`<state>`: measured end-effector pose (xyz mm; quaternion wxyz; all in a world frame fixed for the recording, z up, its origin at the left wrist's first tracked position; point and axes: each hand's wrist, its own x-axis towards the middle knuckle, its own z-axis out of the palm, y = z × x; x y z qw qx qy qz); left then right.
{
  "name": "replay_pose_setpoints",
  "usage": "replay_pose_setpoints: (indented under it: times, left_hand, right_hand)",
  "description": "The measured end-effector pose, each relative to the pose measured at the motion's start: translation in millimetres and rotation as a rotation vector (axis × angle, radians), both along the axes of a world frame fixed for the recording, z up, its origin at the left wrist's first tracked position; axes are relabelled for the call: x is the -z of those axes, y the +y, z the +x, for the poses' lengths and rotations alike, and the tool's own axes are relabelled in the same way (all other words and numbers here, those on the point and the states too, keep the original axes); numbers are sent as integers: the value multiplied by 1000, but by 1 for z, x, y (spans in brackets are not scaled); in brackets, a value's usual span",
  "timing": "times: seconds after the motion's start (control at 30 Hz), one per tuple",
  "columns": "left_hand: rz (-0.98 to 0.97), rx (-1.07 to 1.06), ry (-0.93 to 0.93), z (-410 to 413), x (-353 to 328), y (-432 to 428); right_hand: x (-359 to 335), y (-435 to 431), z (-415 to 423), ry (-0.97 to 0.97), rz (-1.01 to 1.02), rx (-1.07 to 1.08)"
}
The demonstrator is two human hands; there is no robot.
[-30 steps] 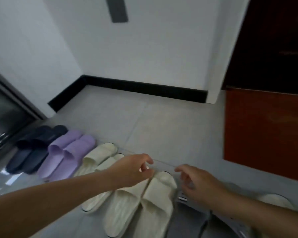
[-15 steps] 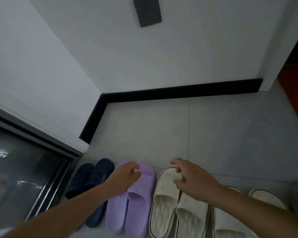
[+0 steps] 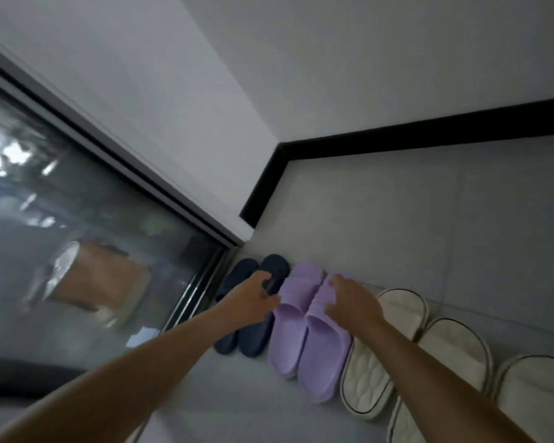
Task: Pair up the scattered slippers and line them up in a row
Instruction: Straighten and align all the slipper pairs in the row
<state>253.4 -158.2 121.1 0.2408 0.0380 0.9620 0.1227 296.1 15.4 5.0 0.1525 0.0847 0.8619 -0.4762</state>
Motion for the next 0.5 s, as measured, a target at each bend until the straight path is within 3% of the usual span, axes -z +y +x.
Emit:
replay_pose_setpoints:
  times: [0.17, 0.37, 0.5]
  left_hand:
    - [-177, 34, 52, -8, -31, -49]
    - [-224, 25, -120, -46, 50, -110]
    - [-246, 148, 20, -94, 91, -173]
  right_hand:
    - [-41, -52, -37, 62, -92, -116]
    - [-9, -80, -78, 9, -18, -166]
    - [16, -116, -104, 39, 98, -129]
